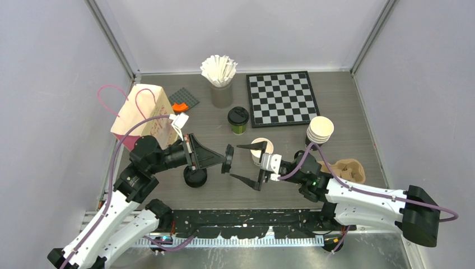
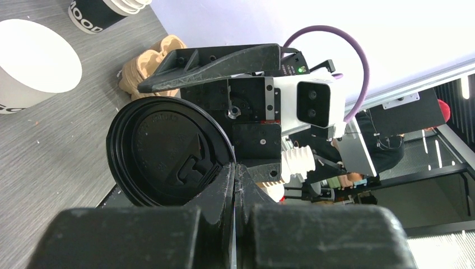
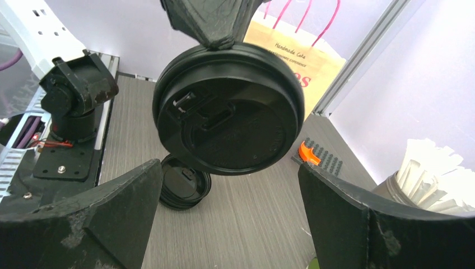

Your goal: Pack the takeout coffee

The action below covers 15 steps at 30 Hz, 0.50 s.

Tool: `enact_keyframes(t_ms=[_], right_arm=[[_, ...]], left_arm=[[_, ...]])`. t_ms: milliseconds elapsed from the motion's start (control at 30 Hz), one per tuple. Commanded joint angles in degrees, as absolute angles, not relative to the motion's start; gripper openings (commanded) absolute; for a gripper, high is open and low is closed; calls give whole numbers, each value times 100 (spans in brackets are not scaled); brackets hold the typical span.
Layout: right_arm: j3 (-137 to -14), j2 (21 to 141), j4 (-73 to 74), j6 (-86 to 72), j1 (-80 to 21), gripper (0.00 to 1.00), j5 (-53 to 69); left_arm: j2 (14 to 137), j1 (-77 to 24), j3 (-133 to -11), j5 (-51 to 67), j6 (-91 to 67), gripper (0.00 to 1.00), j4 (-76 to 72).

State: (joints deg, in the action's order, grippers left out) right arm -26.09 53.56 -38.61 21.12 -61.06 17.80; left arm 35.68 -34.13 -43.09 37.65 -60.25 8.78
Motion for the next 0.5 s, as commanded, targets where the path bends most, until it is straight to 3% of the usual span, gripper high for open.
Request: enact_keyframes(t_ms=[0, 467], right_arm=[[-2814, 5454, -4818, 2123, -6162, 95, 1526], [-2905, 5671, -4783, 2130, -6202, 95, 1789]], left_arm=[[3556, -3436, -4260, 3921, -6104, 0, 498], [3559, -3433, -4192, 3871, -6169, 0, 387]])
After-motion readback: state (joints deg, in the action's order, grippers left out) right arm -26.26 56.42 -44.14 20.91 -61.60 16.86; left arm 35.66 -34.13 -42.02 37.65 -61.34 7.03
